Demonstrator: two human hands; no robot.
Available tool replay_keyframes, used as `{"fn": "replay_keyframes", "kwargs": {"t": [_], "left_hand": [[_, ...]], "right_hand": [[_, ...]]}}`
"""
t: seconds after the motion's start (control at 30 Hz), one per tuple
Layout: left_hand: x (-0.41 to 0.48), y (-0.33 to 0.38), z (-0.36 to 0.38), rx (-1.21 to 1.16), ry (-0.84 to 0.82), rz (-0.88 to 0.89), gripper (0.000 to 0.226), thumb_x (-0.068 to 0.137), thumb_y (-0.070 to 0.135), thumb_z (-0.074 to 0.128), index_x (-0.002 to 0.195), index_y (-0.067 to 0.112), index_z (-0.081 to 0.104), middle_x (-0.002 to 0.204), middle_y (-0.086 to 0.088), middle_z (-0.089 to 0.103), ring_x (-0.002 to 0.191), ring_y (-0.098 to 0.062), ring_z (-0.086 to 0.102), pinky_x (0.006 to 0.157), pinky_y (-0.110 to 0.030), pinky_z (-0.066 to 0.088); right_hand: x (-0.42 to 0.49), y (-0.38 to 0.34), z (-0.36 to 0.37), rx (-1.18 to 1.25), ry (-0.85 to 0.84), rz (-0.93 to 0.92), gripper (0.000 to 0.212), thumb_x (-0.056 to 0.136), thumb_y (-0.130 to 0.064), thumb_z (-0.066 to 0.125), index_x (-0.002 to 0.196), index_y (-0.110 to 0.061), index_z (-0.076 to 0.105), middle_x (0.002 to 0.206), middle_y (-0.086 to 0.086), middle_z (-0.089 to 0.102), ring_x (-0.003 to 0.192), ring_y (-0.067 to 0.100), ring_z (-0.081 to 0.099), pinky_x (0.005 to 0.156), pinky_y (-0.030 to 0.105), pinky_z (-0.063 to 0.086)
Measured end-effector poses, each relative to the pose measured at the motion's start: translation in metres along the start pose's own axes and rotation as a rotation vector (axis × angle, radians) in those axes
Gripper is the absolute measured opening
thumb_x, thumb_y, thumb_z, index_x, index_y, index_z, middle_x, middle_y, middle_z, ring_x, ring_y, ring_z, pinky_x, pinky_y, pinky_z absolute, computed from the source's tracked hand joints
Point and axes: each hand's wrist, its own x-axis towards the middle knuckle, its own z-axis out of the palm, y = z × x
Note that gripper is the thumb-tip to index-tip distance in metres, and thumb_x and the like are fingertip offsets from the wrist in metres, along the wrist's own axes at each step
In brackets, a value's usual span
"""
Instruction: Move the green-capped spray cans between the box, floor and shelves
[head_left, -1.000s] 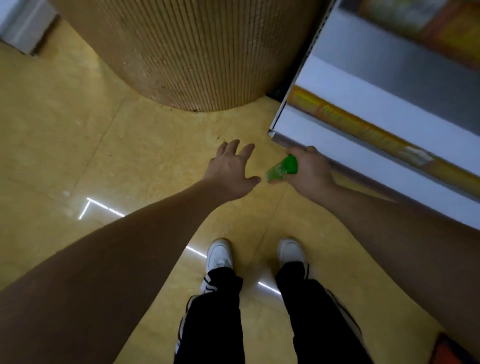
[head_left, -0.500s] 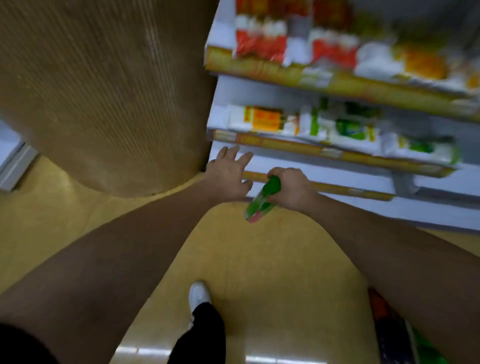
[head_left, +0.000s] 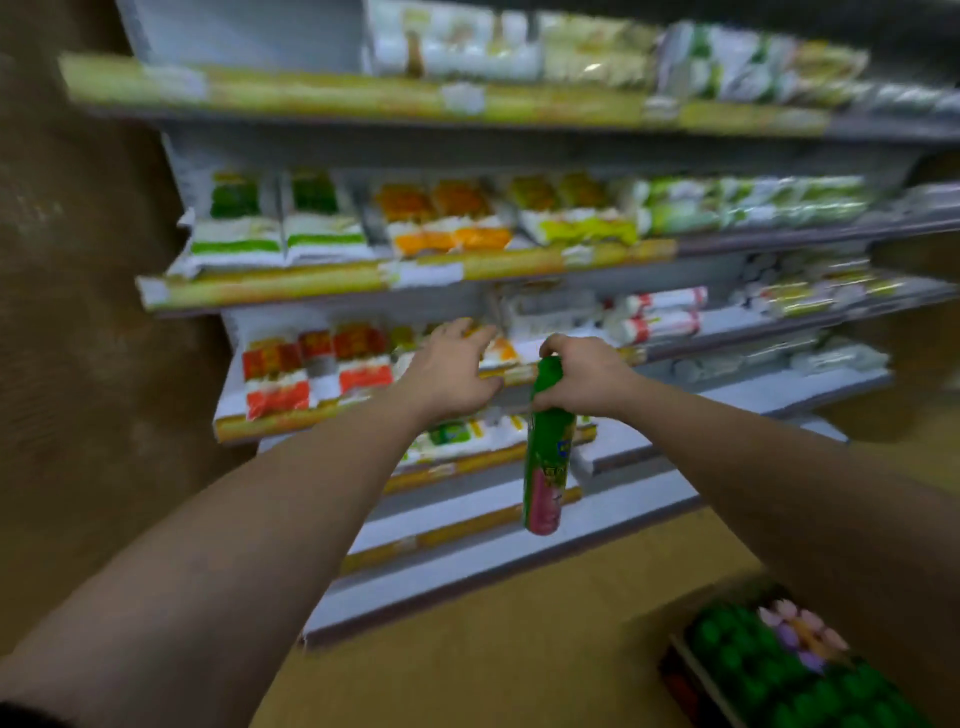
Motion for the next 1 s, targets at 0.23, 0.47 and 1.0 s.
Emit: {"fn": "replay_keyframes", "kwargs": {"t": [0.23,0.47,1.0], "left_hand": [[0.071,0.114,-0.027,-0.074,0.006,0.215,0.076,0.093,0.045,0.061,0.158,0.027,0.026,0.167,-0.008,0.015,0.152,-0.029,0.015,0.12,-0.044,0.027],[0.172,0.205,-0.003,-0.105,-0.003,0.481,0.077,0.09,0.046,0.064,0.156,0.025,0.033,0.165,-0.012,0.022,0.151,-0.028,0.02,0.121,-0.041,0.026],[0.351,0.391,0.127,-0.172,-0.232,0.921,0.08,0.083,0.054,0.064,0.154,0.028,0.037,0.163,-0.008,0.026,0.15,-0.027,0.024,0.119,-0.042,0.029]], "right_hand": [[-0.035,0.083,-0.115,-0.006,0.155,0.222,0.059,0.071,-0.046,0.087,0.114,-0.011,0.066,0.104,0.007,0.069,0.094,0.024,0.065,0.083,0.042,0.058],[-0.041,0.17,-0.169,0.017,0.259,0.455,0.06,0.073,-0.041,0.088,0.117,-0.008,0.064,0.098,0.005,0.066,0.082,0.019,0.066,0.054,0.027,0.057],[-0.035,0.363,-0.205,0.081,0.446,0.991,0.061,0.068,-0.035,0.093,0.116,-0.008,0.066,0.098,0.007,0.068,0.082,0.022,0.069,0.069,0.041,0.064]]}}
